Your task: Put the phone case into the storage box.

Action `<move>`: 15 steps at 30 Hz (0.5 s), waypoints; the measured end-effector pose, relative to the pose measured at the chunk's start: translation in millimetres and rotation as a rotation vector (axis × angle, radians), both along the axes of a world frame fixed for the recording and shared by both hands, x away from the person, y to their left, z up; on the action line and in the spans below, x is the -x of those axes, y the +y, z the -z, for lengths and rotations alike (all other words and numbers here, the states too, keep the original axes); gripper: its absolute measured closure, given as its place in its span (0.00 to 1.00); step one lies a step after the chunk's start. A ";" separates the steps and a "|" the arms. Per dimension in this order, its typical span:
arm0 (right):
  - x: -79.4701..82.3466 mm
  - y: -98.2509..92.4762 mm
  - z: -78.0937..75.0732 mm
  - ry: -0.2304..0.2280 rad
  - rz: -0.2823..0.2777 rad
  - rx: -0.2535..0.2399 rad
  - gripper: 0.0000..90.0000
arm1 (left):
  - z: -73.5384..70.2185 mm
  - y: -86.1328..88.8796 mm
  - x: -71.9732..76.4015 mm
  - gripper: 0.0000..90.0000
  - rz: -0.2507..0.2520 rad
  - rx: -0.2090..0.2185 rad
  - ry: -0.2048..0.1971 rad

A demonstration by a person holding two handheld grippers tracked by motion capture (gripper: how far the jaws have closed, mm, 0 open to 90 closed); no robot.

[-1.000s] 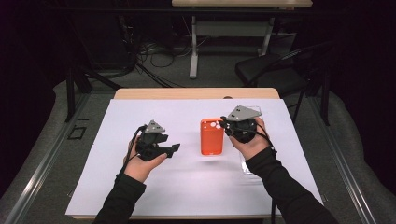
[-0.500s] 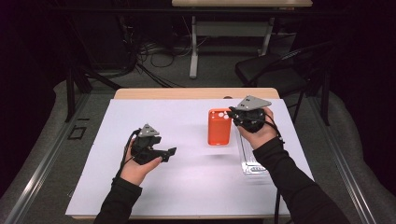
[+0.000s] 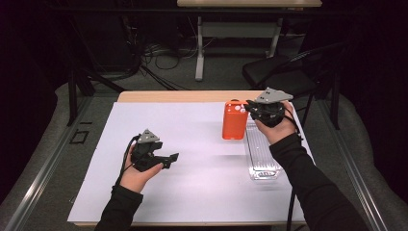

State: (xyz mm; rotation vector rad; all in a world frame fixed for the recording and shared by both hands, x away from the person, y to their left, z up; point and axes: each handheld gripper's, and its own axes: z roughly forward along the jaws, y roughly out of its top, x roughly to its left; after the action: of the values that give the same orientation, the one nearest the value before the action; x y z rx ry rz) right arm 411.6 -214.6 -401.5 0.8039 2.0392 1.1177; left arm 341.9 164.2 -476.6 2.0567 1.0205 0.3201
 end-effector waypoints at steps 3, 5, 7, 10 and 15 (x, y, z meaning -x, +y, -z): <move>-3.0 -6.5 -4.7 -0.003 0.012 -0.018 0.91 | -0.2 2.0 0.1 0.25 -0.004 0.000 -0.002; -4.1 -9.4 -6.9 -0.006 0.020 -0.015 0.91 | -0.2 2.0 0.2 0.25 -0.003 0.000 -0.002; -4.6 -11.0 -8.2 -0.008 0.024 -0.017 0.91 | -0.2 2.0 0.2 0.25 -0.002 0.000 -0.001; -5.7 -15.9 -12.5 -0.013 0.036 -0.016 0.91 | 0.3 1.5 0.1 0.25 0.000 -0.005 -0.001; -7.7 -24.3 -14.7 -0.019 0.052 -0.005 0.91 | 1.2 1.0 -0.1 0.25 0.003 -0.005 0.001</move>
State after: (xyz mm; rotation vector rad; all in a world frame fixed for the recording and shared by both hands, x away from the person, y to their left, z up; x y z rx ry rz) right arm 419.3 -238.9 -386.7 0.8405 1.9892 1.0976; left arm 342.0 165.2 -477.8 2.0636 1.0178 0.3200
